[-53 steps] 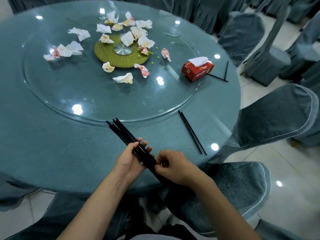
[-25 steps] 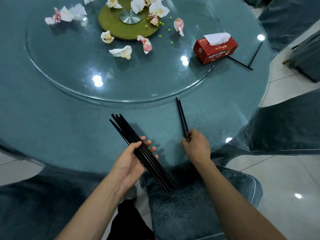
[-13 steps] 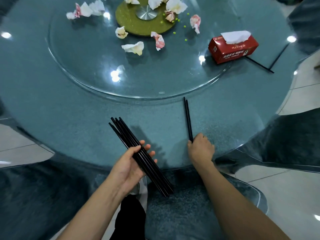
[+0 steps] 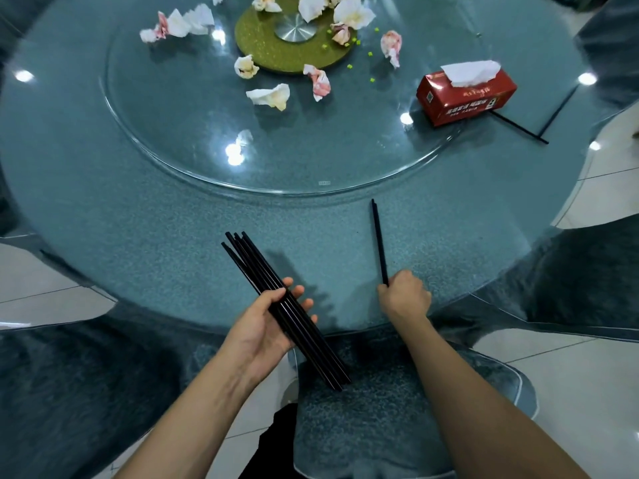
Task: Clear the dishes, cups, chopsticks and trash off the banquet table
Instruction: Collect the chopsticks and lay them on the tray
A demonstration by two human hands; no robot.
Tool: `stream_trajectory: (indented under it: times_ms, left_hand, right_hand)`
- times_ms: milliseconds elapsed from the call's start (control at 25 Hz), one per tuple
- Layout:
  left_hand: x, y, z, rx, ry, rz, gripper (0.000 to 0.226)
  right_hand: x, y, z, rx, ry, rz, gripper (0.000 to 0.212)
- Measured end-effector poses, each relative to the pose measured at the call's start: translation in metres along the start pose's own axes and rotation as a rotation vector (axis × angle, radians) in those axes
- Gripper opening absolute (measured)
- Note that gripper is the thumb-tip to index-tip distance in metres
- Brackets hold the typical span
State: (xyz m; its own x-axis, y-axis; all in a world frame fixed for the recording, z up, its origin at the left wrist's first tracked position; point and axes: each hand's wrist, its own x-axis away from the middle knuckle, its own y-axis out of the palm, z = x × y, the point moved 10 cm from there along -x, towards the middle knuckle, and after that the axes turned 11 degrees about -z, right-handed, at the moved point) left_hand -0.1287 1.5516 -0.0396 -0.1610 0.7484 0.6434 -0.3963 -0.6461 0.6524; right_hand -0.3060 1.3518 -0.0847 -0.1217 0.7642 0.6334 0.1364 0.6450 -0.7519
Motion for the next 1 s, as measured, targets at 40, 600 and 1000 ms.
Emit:
stream_trajectory:
  times_ms: [40,600,1000]
  left_hand:
    - [0.001,0.000,0.000,0.003,-0.003,-0.008,0.021]
    - [0.025,0.028,0.012,-0.087,-0.075,-0.158,0.017]
    - [0.038,0.053,-0.004,-0.132,-0.128,-0.253,0.012]
  right_hand:
    - [0.003,0.001,0.000,-0.024,-0.006,-0.002,0.023]
    - [0.147,-0.009,-0.057,-0.541,-0.501,-0.094,0.021]
    - [0.202,-0.005,-0.049,-0.513,-0.538,-0.210,0.009]
